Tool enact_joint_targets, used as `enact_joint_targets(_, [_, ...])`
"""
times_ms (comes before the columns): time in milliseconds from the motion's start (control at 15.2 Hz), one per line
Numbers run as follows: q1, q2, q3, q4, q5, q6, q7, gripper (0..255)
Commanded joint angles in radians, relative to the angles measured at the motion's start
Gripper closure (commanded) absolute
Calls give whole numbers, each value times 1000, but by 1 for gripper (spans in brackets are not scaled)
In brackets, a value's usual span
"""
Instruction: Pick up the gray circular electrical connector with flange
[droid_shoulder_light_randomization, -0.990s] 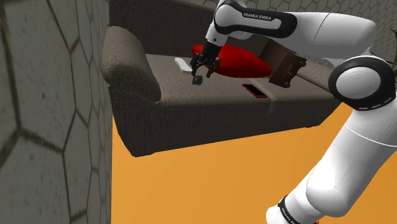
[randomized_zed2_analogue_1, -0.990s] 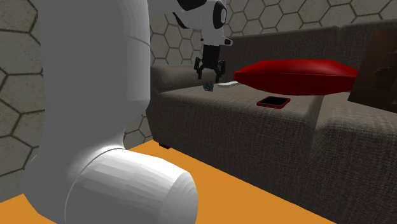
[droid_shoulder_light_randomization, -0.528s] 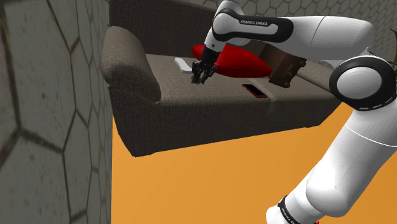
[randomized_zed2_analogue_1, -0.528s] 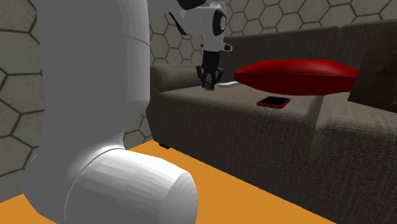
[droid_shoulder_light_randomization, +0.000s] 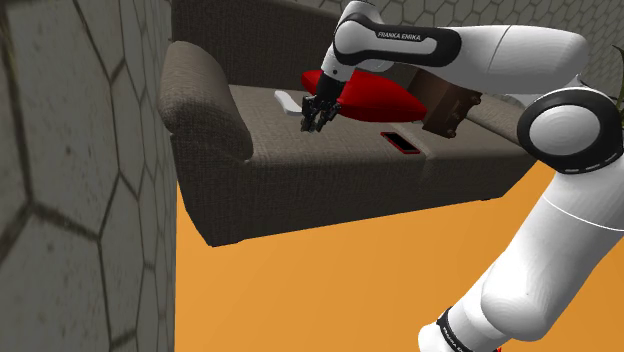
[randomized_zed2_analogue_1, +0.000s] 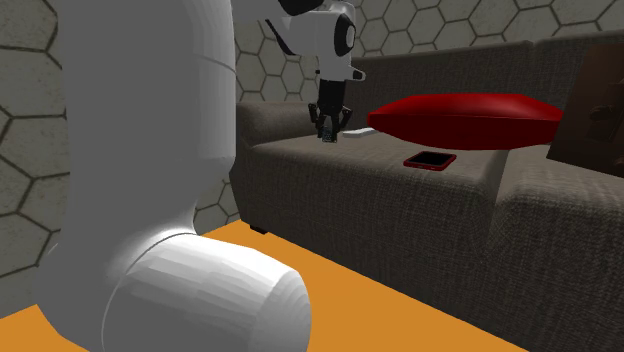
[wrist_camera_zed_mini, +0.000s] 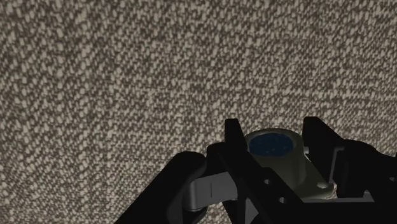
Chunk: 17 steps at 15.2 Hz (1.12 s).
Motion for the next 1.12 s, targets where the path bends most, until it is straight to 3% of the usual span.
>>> enact_joint_targets(0, [0, 0, 0, 13, 0, -13, 2, 255])
enact_joint_targets(1056, [-1, 43, 0, 263, -6, -219, 25, 255])
